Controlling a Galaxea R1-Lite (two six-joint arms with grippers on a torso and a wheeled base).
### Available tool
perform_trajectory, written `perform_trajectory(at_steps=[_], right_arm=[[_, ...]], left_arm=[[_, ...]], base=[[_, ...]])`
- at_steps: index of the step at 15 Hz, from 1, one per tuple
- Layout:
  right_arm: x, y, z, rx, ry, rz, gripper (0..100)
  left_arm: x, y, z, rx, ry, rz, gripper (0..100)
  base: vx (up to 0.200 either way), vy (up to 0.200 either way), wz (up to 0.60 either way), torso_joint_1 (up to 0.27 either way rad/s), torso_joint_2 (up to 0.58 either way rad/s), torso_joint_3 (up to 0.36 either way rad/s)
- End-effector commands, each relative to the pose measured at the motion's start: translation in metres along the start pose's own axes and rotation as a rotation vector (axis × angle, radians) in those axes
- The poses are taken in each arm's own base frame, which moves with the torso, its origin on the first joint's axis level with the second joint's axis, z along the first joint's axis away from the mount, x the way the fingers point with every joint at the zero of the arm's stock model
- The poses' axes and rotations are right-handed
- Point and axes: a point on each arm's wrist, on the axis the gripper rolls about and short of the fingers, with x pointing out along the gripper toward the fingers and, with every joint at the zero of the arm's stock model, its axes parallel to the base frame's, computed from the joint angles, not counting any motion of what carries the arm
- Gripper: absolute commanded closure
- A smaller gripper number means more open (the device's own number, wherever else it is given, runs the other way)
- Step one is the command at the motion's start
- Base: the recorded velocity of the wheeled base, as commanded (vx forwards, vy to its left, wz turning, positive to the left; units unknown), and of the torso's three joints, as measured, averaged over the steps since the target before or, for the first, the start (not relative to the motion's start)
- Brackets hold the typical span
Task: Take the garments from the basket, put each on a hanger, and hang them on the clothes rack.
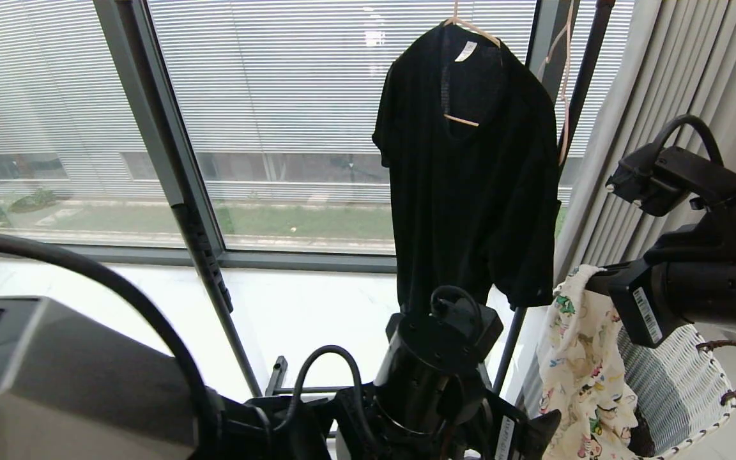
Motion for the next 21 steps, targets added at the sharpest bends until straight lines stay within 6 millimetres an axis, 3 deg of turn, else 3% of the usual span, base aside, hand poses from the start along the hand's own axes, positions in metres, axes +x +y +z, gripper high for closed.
perform_trajectory(at_steps=[1, 4, 9, 10, 13, 15, 18, 21], right_arm=[[-0.002, -0.001, 0.0, 0.002, -0.007, 0.0, 100], [-0.008, -0.002, 0.001, 0.007, -0.025, 0.001, 100], [-0.019, -0.005, 0.001, 0.017, -0.057, 0.004, 100], [-0.02, -0.006, 0.001, 0.018, -0.06, 0.004, 100], [-0.021, -0.006, 0.002, 0.02, -0.068, 0.005, 100], [-0.011, -0.003, 0.0, 0.047, -0.041, 0.02, 100], [0.014, 0.005, 0.009, 0.08, -0.063, 0.027, 100], [0.036, 0.013, 0.015, 0.076, -0.078, 0.037, 100]], left_arm=[[0.033, 0.007, -0.018, -0.003, 0.054, 0.018, 0], [0.062, 0.014, -0.033, -0.006, 0.084, 0.037, 0], [0.08, 0.017, -0.058, 0.005, 0.143, 0.066, 0], [0.08, 0.017, -0.058, 0.005, 0.144, 0.068, 100], [0.076, 0.018, -0.059, 0.003, 0.146, 0.092, 100], [0.055, 0.039, -0.056, -0.01, 0.138, 0.235, 100], [-0.004, 0.064, -0.043, -0.046, 0.129, 0.319, 100], [-0.094, 0.085, -0.034, -0.011, 0.082, 0.419, 100]], base=[[0.0, 0.0, 0.0, 0.0, 0.0, 0.0], [0.0, 0.0, 0.0, 0.0, 0.0, 0.0], [0.0, 0.0, 0.0, 0.0, 0.0, 0.0], [0.0, 0.0, 0.0, 0.0, 0.0, 0.0], [0.0, 0.0, 0.0, 0.0, 0.0, 0.0], [0.0, 0.0, 0.0, 0.0, 0.0, 0.0], [0.0, 0.0, 0.0, 0.0, 0.0, 0.0], [0.0, 0.0, 0.0, 0.0, 0.0, 0.0]])
